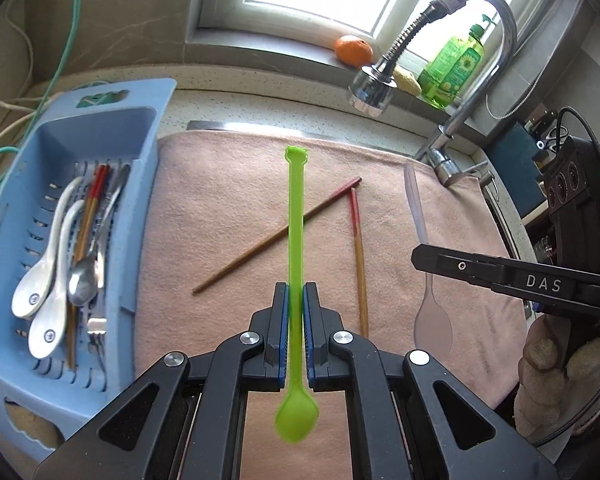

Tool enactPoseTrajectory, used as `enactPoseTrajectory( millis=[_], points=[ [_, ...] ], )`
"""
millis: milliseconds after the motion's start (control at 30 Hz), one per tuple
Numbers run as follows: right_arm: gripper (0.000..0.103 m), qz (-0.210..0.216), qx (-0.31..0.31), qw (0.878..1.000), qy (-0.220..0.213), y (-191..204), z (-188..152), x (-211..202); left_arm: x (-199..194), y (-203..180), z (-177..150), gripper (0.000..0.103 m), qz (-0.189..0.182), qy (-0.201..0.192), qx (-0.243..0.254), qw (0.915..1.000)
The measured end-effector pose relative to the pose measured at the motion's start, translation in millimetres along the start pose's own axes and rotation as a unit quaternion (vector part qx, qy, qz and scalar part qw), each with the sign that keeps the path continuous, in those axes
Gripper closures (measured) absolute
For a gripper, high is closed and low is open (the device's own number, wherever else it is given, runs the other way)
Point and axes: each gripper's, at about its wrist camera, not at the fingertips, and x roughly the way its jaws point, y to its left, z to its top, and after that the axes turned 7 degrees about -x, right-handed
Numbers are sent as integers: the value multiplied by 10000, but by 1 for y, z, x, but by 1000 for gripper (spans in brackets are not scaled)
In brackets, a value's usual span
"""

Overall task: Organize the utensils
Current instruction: 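Close the left gripper on the green plastic spoon and lift it while the right holds the clear spoon, then lower both spoons into the blue basket and open both grippers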

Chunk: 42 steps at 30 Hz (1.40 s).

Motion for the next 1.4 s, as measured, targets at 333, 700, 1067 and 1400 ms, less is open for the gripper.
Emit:
enactPoseTrajectory(
  millis=[333,700,1067,1400],
  points=[
    [97,417,-465,9979,-158,75,20,18,-44,68,16,97,385,-578,-565,9960],
    [97,758,-896,9931,-61,156,41,60,-61,124,21,97,695,-743,-937,9904],
    [95,829,-1109,9901,232,193,45,98,-62,149,23,97,741,-670,-1101,9889],
    [94,737,-1223,9894,250,192,47,100,-60,156,25,92,858,-631,-1192,9871]
  ],
)
